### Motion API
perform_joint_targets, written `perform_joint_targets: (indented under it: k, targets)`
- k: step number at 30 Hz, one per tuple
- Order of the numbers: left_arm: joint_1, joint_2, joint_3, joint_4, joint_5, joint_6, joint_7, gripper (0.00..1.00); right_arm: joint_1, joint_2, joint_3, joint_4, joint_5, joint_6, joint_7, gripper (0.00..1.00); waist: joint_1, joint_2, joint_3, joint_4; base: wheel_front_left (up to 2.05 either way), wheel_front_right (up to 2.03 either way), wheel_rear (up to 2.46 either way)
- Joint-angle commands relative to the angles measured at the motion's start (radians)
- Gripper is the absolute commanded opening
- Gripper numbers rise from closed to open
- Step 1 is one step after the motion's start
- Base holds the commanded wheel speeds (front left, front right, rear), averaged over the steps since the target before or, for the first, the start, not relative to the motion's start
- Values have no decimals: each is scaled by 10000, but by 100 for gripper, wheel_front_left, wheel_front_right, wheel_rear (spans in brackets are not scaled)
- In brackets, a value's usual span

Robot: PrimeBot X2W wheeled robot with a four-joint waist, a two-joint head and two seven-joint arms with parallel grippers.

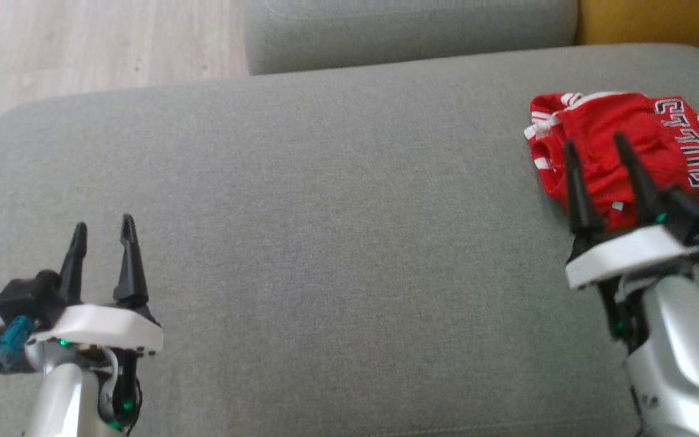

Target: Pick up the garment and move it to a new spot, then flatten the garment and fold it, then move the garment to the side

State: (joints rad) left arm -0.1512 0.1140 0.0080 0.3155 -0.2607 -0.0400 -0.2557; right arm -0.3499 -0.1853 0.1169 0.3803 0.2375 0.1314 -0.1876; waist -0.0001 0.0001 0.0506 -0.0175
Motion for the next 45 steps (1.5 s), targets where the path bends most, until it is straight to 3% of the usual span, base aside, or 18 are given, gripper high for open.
perform_joint_targets:
  k: [1,14,40,41,45]
  targets:
    - [-444,192,277,-131,58,-92,-53,100,-82,155,198,-64,19,-7,-271,100,1,-1,-168,87,0,0,0]
    - [-369,15,387,166,310,-566,-59,100,226,500,219,1214,-425,-7,-733,100,1,-1,-470,125,0,0,0]
    - [-612,-249,691,634,560,-836,-60,100,66,725,415,1358,-315,-7,-741,100,1,-1,-507,35,0,0,0]
    - [19,-363,349,950,493,-830,1,0,368,656,177,1681,-347,0,-600,0,1,-1,-507,36,0,0,0]
    - [361,-477,362,1472,420,-831,43,0,719,748,152,2159,-269,0,-553,0,1,-1,-506,36,0,0,0]
